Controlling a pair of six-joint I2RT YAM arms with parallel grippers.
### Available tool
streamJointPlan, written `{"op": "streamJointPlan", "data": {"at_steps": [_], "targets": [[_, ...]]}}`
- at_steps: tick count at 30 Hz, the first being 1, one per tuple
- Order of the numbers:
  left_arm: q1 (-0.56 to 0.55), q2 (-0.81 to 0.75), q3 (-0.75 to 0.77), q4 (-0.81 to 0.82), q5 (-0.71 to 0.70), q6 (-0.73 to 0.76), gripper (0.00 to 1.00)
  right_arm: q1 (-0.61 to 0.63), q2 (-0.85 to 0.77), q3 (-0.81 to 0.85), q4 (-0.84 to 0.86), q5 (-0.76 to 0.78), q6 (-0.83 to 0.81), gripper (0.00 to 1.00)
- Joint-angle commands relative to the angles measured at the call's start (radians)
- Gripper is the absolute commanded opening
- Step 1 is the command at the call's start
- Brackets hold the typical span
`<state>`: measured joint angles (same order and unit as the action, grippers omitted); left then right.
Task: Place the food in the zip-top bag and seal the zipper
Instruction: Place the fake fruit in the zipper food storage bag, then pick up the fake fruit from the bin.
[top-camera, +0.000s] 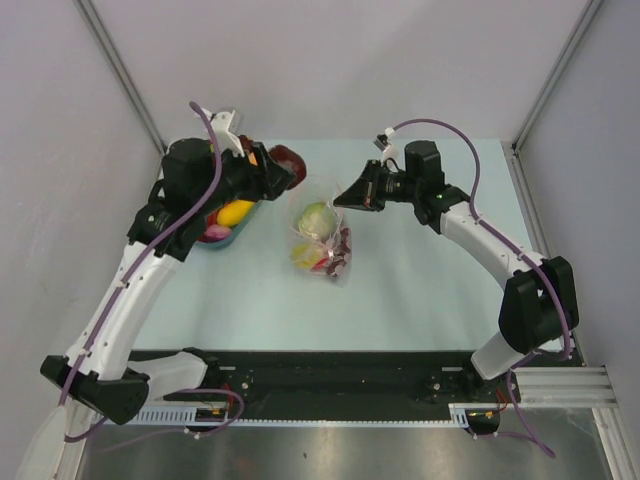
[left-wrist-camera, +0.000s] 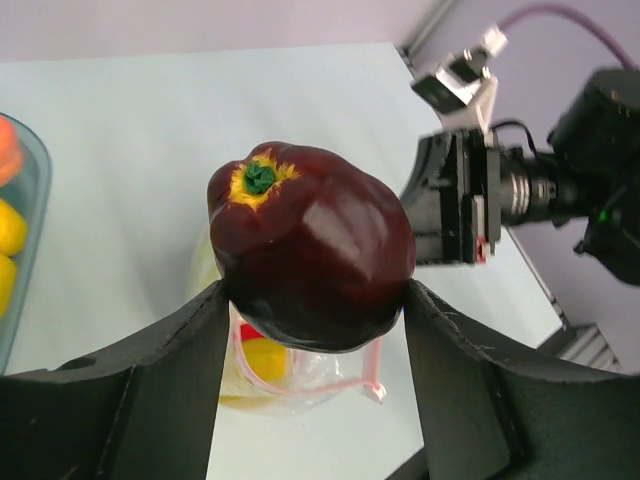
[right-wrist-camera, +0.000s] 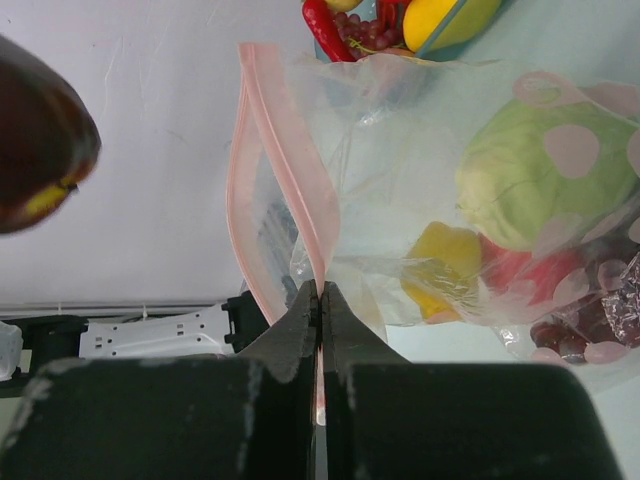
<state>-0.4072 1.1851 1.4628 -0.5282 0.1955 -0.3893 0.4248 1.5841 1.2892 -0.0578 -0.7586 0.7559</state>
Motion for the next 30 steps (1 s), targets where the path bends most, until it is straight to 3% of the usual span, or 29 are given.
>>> {"op": "streamJointPlan", "data": {"at_steps": [1,7,10,14,19,24,26,28,30], "targets": [[-0.056,0.004,-0.074,-0.004,0.018,0.081,0.56,0.003,-0.026,0.044,0.050,-0.001,0.016,0.00],[-0.145,0.042,-0.117,-0.032,-0.030,0.159,0.60,0.009,-0.053,0.042,0.079,-0.010,0.036,0.00],[-0.145,0.074,-0.075,-0.062,-0.056,0.168,0.70,0.011,-0.072,0.042,0.064,0.002,0.049,0.00],[-0.140,0.090,0.034,-0.098,-0.077,0.201,0.99,0.014,-0.091,0.042,0.072,-0.015,0.103,0.00],[-0.117,0.113,0.194,-0.165,-0.106,0.244,1.00,0.000,-0.116,0.042,0.069,-0.047,0.131,0.00],[0.077,0.129,0.219,-0.194,-0.059,0.216,1.00,-0.027,-0.131,0.042,0.064,-0.047,0.122,0.00],[0.226,0.166,0.215,-0.213,0.088,0.231,1.00,-0.037,-0.118,0.042,0.008,-0.035,0.094,0.00],[0.298,0.250,0.249,-0.251,0.104,0.291,1.00,-0.046,-0.104,0.042,-0.020,-0.025,0.060,0.00],[0.307,0.306,0.283,-0.276,0.090,0.450,1.00,-0.046,-0.102,0.042,-0.030,-0.013,0.039,0.00]]}}
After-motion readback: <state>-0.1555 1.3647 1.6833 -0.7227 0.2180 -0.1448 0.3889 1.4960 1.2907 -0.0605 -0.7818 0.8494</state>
